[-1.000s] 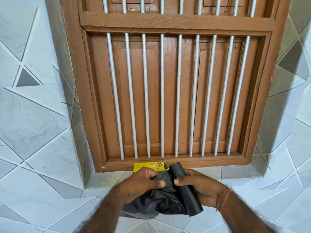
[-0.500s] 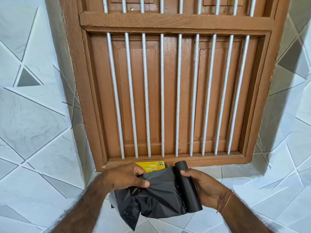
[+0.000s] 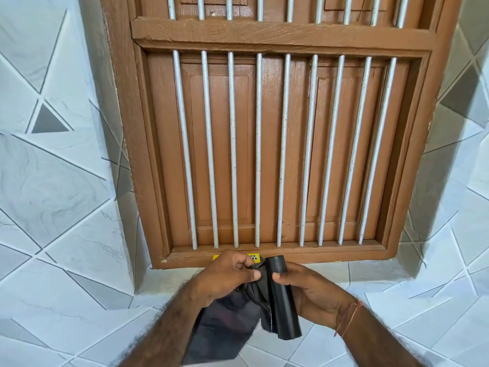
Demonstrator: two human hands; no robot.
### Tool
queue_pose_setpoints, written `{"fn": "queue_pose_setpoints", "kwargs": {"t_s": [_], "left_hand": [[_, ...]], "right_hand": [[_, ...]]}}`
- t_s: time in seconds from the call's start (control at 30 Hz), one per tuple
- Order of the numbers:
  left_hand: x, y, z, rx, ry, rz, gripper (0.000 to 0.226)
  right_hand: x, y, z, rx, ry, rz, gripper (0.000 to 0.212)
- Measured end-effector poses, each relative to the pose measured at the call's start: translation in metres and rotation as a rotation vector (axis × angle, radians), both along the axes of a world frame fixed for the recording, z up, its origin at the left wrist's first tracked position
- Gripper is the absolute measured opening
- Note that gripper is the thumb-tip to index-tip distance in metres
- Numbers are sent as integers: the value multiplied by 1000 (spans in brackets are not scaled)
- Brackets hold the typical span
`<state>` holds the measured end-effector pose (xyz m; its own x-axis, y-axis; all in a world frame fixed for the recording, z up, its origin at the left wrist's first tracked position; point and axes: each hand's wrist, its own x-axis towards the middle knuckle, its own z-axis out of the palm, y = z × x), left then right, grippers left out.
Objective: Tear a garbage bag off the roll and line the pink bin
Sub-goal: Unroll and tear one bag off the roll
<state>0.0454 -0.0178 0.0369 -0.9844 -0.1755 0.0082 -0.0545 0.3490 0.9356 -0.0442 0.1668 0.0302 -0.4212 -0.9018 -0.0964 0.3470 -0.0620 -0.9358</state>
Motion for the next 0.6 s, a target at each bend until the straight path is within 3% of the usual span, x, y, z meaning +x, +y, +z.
{"fn": "queue_pose_setpoints", "kwargs": {"t_s": [0.23,0.6], "left_hand": [[-1,-2,9,-150,-13,3,14],[4,9,12,-171,64,69,23]], "right_hand": [[-2,2,-8,-52,29,-18,46],[0,0,-4,-119,52,-14,49]]}}
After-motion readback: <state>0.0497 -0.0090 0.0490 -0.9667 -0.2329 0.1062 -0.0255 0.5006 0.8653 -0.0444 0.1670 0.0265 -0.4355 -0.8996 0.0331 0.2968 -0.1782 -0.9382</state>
